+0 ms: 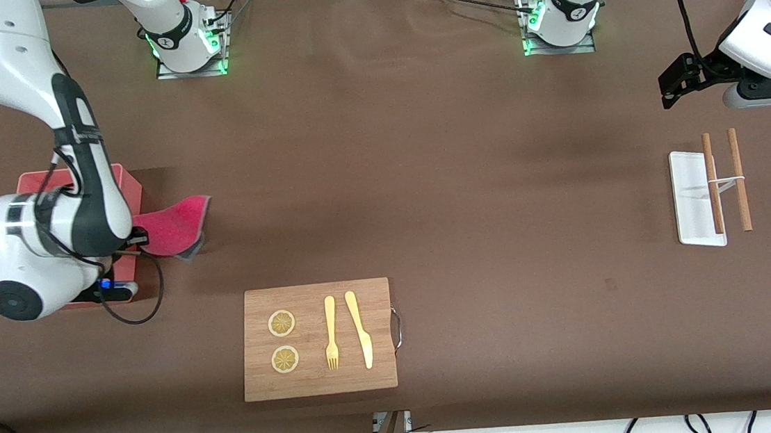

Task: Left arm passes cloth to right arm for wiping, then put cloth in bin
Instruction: 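Carry the cloth over the pink bin with the right gripper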

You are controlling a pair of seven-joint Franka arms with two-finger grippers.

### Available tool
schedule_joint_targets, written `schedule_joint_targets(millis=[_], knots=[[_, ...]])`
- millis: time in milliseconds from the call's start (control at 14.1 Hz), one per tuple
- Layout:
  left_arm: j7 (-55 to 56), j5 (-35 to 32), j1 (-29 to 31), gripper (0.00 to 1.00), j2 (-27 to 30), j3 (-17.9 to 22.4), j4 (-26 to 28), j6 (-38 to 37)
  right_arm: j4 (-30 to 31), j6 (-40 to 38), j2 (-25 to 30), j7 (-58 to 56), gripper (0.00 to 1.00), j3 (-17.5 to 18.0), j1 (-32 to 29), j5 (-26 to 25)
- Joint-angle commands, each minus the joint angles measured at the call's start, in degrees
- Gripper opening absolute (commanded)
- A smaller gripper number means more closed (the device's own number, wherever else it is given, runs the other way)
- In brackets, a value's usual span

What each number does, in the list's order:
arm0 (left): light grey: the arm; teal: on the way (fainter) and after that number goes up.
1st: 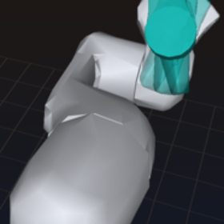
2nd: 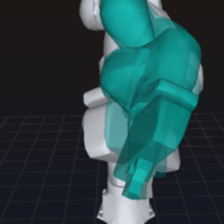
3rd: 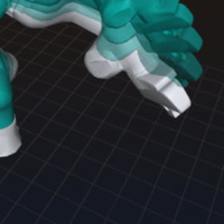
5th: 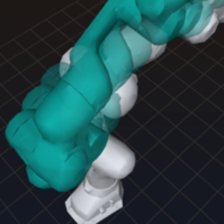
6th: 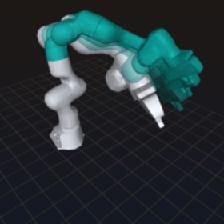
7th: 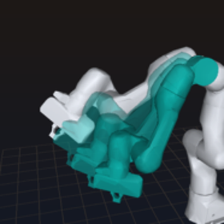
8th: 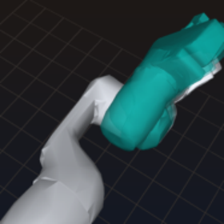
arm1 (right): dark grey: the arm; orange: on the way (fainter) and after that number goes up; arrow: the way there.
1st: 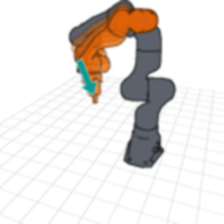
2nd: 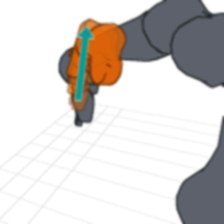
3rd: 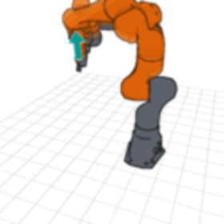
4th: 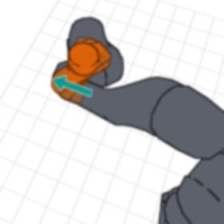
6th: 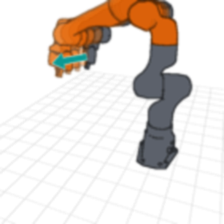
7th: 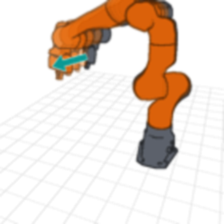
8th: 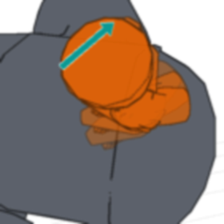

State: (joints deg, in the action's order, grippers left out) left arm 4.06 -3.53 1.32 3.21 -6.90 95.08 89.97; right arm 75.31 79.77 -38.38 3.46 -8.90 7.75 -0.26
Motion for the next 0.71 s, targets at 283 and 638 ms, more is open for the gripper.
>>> schedule_joint_targets(millis=[283, 638], knots=[[-1.2, 0.6, 0.2, 1.0, 0.1, 0.1, -0.2, -0.9, -13.3, -15.4, 2.2, -3.0, 0.0, -0.2, -1.2, -0.3], [-1.2, 0.6, 0.2, 1.0, 0.1, 0.1, -0.2, -1.1, -13.3, -16.3, 3.4, -18.5, 0.0, -7.6, -4.4, -0.4]])
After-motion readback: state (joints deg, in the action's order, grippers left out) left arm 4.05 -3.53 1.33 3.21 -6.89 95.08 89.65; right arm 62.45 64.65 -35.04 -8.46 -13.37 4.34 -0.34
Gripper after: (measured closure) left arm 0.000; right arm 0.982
